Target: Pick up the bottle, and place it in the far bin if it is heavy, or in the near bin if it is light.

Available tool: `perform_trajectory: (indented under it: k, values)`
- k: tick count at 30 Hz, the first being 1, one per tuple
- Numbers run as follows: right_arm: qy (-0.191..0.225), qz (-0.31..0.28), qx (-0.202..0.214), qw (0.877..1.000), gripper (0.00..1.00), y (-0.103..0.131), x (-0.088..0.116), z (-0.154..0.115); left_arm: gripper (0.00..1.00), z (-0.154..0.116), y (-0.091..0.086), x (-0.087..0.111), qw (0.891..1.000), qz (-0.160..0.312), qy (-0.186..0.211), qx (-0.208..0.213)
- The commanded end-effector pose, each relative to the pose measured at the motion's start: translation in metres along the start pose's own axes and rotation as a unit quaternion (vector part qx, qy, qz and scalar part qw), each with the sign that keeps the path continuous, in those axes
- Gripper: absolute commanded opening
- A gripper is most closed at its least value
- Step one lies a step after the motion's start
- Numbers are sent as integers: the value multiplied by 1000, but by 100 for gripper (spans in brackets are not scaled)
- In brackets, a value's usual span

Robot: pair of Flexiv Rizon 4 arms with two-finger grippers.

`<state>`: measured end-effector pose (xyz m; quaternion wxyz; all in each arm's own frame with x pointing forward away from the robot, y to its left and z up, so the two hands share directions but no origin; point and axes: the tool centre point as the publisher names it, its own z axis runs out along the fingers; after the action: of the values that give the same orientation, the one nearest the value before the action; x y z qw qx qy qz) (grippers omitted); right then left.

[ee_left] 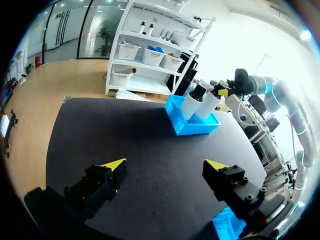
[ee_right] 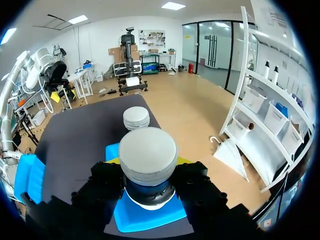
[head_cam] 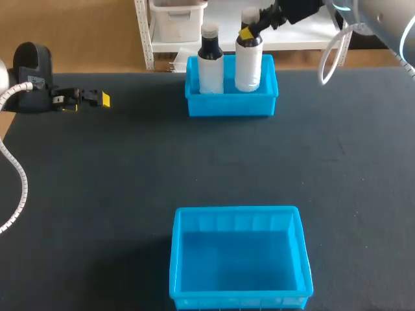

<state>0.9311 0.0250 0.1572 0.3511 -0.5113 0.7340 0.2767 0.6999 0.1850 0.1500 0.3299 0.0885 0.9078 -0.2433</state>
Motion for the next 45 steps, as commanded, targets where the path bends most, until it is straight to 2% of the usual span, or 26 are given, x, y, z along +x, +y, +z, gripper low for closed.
perform_trajectory:
  k: [1, 12, 33, 34, 35, 45]
  values:
    - [0, -4, -46, 999, 0, -11, -2, 6, 100, 0, 0, 0, 1000, 0, 0, 0]
    - [-6, -8, -50, 999, 0, -15, 6, 19, 100, 0, 0, 0, 1000, 0, 0, 0]
    - [9, 16, -60, 998, 0, -15, 24, 34, 100, 0, 0, 0, 1000, 0, 0, 0]
    - [15, 23, -63, 998, 14, -16, 24, 34, 100, 0, 0, 0, 1000, 0, 0, 0]
    - [14, 24, -62, 998, 100, -16, 24, 34, 100, 0, 0, 0, 1000, 0, 0, 0]
    - [18, 34, -61, 997, 100, -12, 28, 20, 100, 0, 0, 0, 1000, 0, 0, 0]
